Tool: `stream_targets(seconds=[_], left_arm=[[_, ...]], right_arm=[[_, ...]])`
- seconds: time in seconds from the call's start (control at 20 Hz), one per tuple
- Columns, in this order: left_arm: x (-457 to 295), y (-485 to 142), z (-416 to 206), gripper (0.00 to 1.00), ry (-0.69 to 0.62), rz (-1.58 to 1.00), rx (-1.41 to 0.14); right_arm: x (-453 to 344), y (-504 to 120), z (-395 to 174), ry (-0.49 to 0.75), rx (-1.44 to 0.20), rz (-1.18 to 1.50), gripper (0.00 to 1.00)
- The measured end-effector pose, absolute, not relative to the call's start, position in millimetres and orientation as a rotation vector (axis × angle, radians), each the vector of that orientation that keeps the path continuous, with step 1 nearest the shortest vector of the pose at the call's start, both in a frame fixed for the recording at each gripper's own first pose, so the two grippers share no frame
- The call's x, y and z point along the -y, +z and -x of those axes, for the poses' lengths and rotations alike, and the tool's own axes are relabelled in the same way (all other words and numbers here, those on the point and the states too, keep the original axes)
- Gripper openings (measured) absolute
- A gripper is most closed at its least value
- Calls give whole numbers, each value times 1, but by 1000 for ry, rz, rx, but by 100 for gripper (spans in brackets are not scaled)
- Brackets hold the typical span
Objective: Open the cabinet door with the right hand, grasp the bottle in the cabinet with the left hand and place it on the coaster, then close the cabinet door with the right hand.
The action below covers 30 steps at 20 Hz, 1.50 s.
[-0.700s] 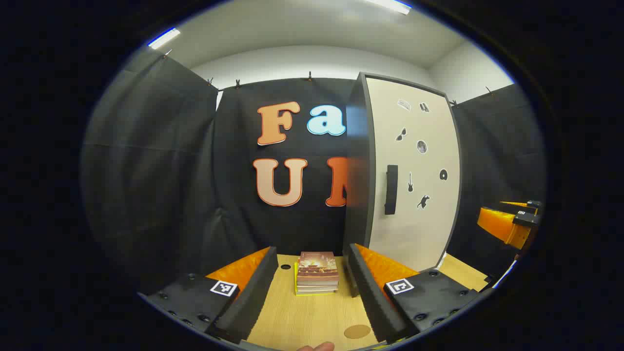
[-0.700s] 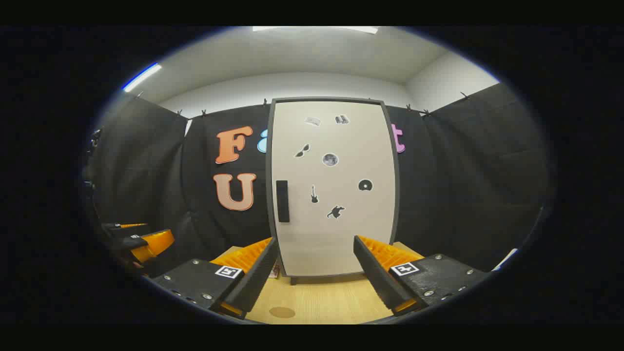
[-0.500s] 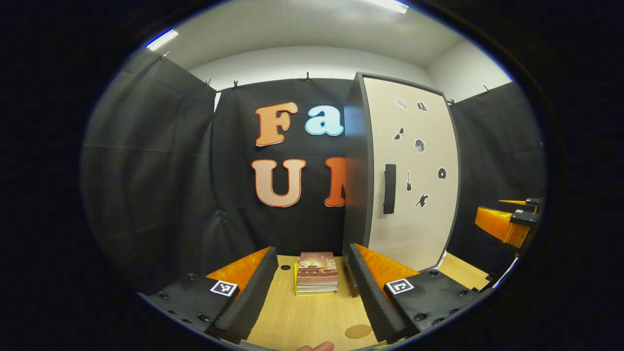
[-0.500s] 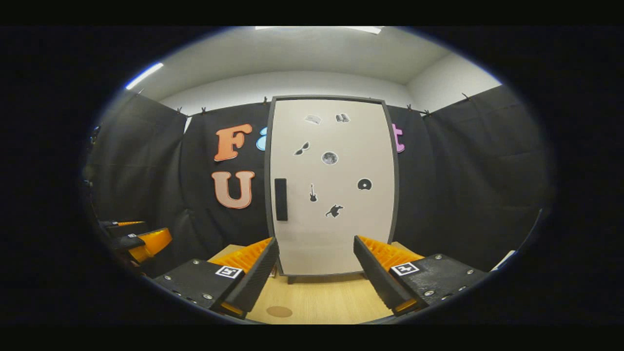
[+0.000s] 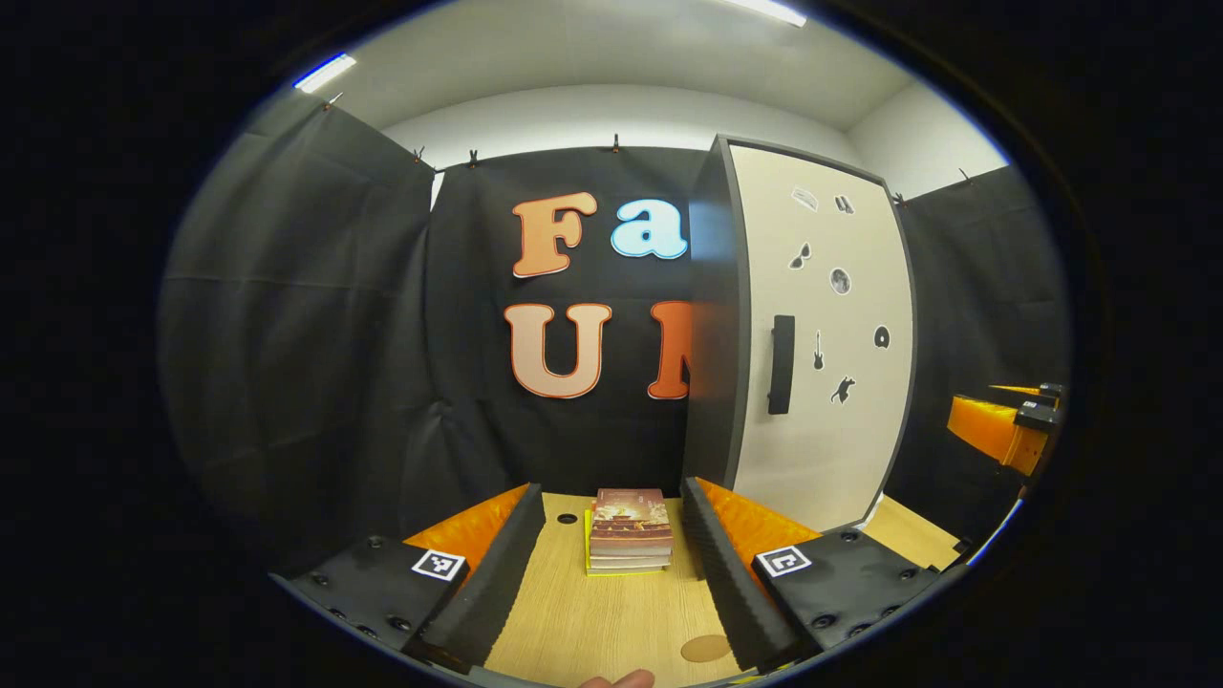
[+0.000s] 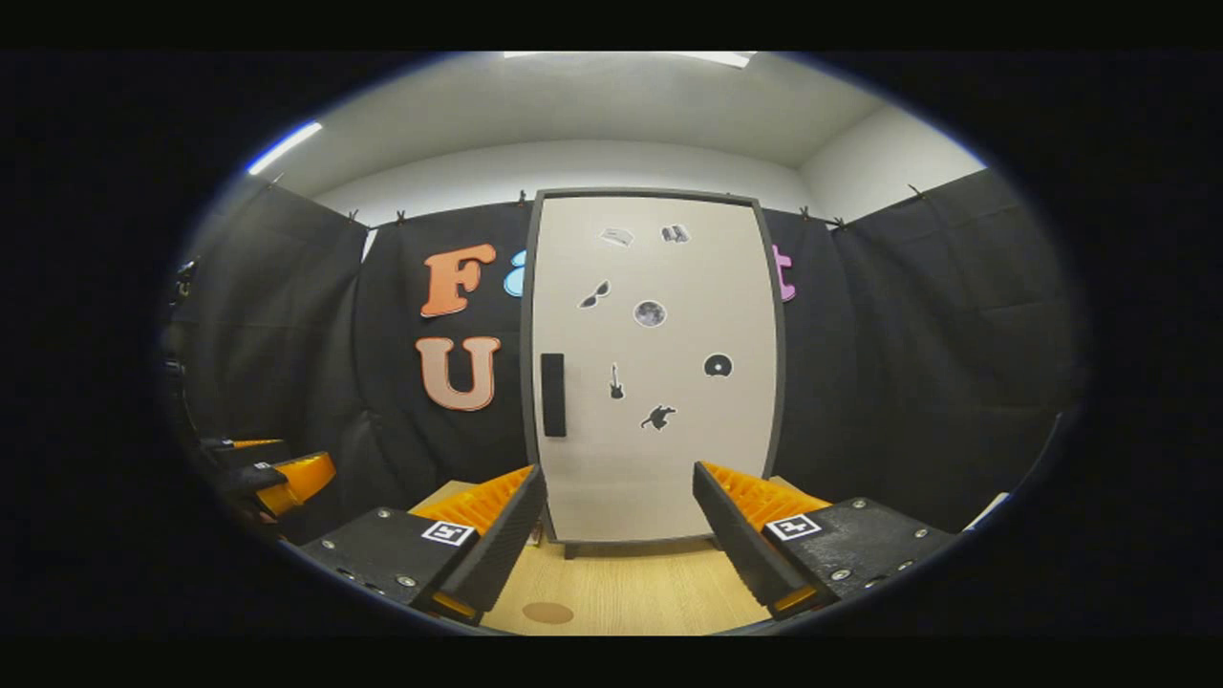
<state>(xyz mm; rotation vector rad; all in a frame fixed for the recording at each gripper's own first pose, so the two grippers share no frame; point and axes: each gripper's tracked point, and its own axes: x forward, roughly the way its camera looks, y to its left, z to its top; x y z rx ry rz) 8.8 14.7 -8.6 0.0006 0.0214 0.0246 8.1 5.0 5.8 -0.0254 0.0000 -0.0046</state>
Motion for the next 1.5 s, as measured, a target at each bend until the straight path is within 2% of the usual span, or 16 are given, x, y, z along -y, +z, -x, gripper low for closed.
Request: stream_targets(seconds=[0.4,0.7,1.5], left_arm=[[-25,-13,-17,95,39,4,-30],[-40,-17,-27,95,49,12,-35],[-100,-42,-76,94,100,29,-78]], right_arm=[[-14,5,-23,5,-4,25,95],[-35,7,-55,32,-5,15,95],[-93,8,-206,74,-12,39,95]])
